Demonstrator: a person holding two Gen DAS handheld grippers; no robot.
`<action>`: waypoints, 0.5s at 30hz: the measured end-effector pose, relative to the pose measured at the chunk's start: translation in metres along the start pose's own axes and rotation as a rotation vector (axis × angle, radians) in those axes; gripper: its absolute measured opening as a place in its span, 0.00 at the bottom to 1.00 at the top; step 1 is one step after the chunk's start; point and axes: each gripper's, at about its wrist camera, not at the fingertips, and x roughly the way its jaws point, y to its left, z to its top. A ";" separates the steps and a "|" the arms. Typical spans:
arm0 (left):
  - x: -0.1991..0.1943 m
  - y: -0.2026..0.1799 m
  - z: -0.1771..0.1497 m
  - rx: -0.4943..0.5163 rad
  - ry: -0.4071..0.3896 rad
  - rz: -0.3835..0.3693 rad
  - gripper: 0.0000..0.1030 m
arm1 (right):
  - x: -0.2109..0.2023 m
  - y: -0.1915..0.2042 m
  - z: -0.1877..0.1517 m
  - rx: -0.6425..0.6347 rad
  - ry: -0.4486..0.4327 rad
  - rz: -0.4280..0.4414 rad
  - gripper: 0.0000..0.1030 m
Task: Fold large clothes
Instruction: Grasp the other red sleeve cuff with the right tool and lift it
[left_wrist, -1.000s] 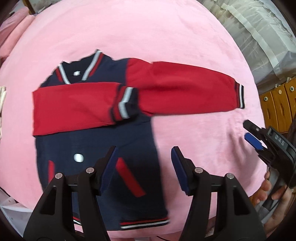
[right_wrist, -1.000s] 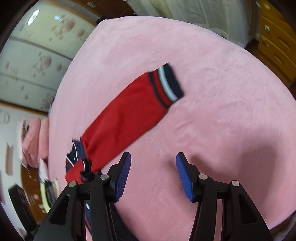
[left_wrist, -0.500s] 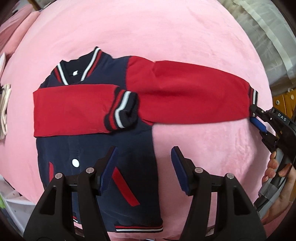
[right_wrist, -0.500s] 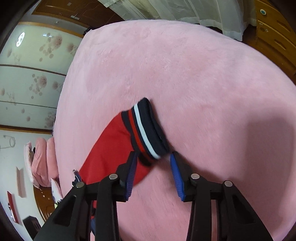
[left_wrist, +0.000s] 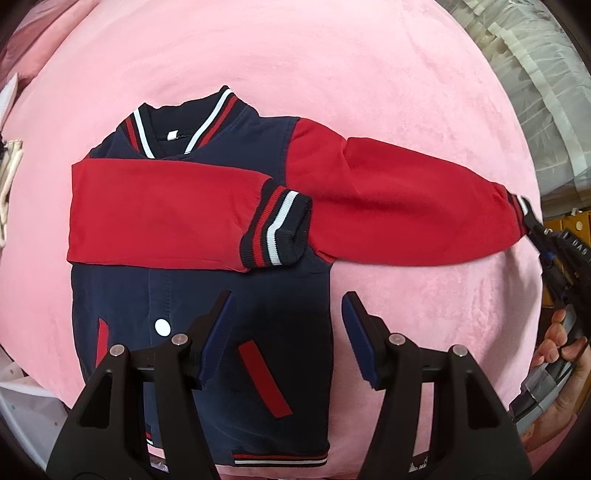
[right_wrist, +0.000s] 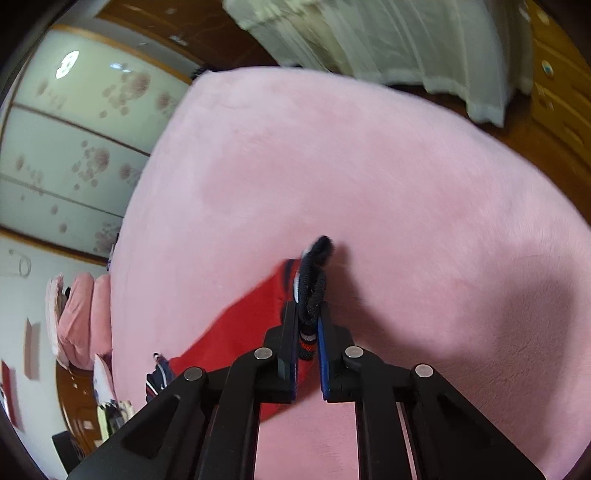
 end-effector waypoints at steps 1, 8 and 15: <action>-0.002 0.002 -0.001 0.004 -0.001 -0.004 0.55 | -0.004 0.007 -0.001 -0.015 -0.012 0.002 0.08; -0.024 0.035 -0.005 0.022 -0.023 -0.043 0.55 | -0.045 0.082 -0.005 -0.130 -0.127 0.067 0.08; -0.059 0.108 -0.006 0.056 -0.069 -0.042 0.55 | -0.084 0.175 -0.034 -0.263 -0.204 0.152 0.08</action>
